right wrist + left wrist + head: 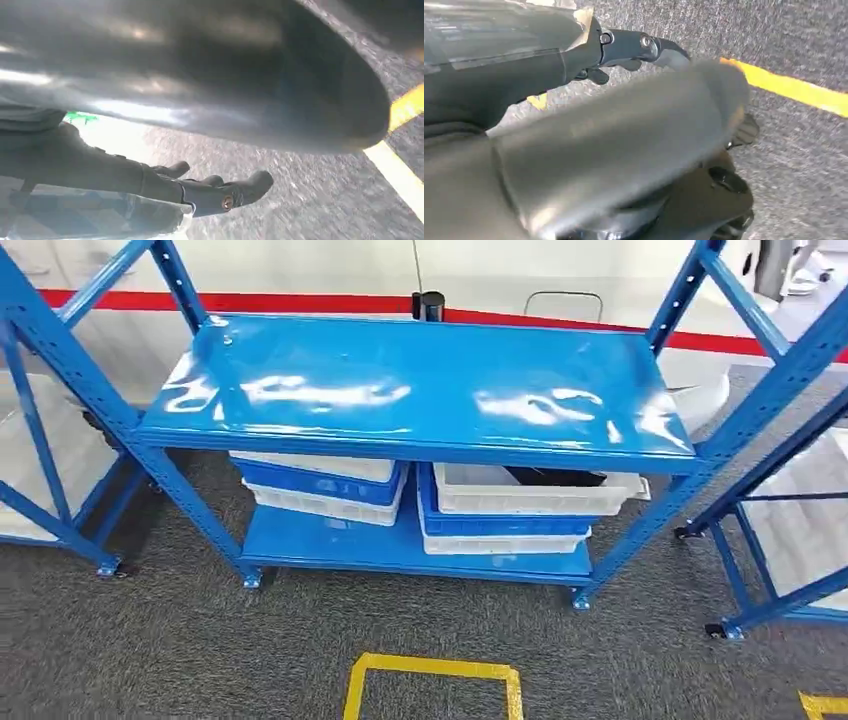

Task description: Take the parts from the cabinet and place them on the table.

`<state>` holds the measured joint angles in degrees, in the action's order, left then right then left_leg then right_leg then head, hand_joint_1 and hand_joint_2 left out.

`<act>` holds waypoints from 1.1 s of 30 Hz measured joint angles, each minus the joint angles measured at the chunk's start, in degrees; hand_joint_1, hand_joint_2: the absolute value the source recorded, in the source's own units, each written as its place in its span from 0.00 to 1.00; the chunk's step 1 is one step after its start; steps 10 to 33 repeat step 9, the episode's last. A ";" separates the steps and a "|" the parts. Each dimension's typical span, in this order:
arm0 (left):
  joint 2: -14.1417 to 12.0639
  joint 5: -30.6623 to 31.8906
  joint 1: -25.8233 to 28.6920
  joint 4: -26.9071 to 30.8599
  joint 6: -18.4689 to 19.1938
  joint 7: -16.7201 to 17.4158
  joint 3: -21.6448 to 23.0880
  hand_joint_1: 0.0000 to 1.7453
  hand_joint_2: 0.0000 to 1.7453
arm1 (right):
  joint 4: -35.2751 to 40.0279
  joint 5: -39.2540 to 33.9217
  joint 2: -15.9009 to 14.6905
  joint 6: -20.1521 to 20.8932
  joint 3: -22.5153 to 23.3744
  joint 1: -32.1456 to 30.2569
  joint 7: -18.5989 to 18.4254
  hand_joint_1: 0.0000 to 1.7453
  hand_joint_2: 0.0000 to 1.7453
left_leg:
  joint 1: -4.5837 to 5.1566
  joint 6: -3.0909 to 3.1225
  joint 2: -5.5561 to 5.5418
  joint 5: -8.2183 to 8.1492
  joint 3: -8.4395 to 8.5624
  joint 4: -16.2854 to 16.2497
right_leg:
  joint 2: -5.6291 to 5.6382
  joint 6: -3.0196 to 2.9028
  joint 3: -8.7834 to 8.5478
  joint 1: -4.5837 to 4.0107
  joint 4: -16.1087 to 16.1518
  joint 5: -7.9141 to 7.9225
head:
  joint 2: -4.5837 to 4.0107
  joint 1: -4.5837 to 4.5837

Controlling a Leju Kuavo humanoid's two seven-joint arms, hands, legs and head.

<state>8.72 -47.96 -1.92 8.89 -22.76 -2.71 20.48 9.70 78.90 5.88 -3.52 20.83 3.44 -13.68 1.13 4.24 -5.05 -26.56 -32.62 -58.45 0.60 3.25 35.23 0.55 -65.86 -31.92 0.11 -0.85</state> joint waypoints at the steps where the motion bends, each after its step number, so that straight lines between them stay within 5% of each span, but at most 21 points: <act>1: 0.00 0.13 -0.01 0.00 0.24 -0.24 0.07 0.00 1.00 | 0.00 -0.05 -0.02 0.00 0.00 0.03 0.00 0.00 0.00 | 0.05 -0.06 -0.71 -0.23 0.36 0.00 | 1.28 0.00 -1.62 -0.09 5.04 2.60 | 0.00 0.02; 2: 0.04 0.13 -0.02 0.00 0.59 -0.40 0.15 0.00 1.00 | -0.02 -0.07 -0.28 0.00 0.00 -0.08 0.00 0.00 0.00 | 0.30 -0.26 -1.35 -0.53 0.51 -0.12 | 3.60 -0.81 -2.13 -0.43 6.64 4.06 | 0.00 -0.04; 3: -0.09 0.11 -0.04 0.00 0.62 -0.44 0.35 0.00 1.00 | -0.02 -0.17 -0.09 0.00 0.00 -0.08 0.02 0.00 0.00 | 0.39 -0.53 -2.17 -0.79 0.40 -0.24 | 3.08 -1.58 -2.64 -0.26 7.26 4.33 | 0.00 -0.04; 6: -0.15 0.02 0.00 -0.02 0.55 -0.53 0.46 0.00 1.00 | 0.02 -0.66 -0.09 -1.24 0.02 0.20 0.28 0.00 0.00 | 0.14 -1.03 -3.02 -0.81 0.06 -0.04 | 2.00 -2.43 -2.98 -0.53 7.57 4.44 | 0.00 0.05; 7: -0.31 0.00 0.00 0.00 0.55 -0.53 0.48 0.00 1.00 | 0.02 -0.74 0.11 -1.44 0.07 0.31 0.44 0.00 0.00 | 0.22 -1.37 -1.62 -1.38 0.07 -0.62 | 1.64 -2.79 -3.30 0.29 8.04 4.68 | 0.00 -0.02; 8: -0.26 0.02 -0.04 0.00 0.53 -0.57 0.57 0.00 1.00 | 0.04 -0.79 0.02 -1.73 0.09 0.29 0.55 0.00 0.00 | 0.42 -2.22 1.87 -2.70 -0.71 -2.45 | 1.35 -3.10 -3.60 0.23 8.24 4.61 | 0.00 -0.39; 9: -0.26 0.02 -0.06 0.00 0.53 -0.64 0.63 0.00 1.00 | 0.04 -0.85 0.07 -1.73 0.09 0.17 0.55 0.00 0.00 | 0.10 -2.77 3.56 -4.78 -2.49 -5.92 | 0.97 -3.46 -3.77 0.23 8.25 4.45 | 0.00 -0.44; 33: -0.26 0.02 -0.06 0.00 0.53 -0.64 0.63 0.00 1.00 | 0.04 -0.85 0.07 -1.73 0.09 0.17 0.55 0.00 0.00 | 0.10 -2.77 3.56 -4.78 -2.49 -5.92 | 0.97 -3.46 -3.77 0.23 8.25 4.45 | 0.00 -0.44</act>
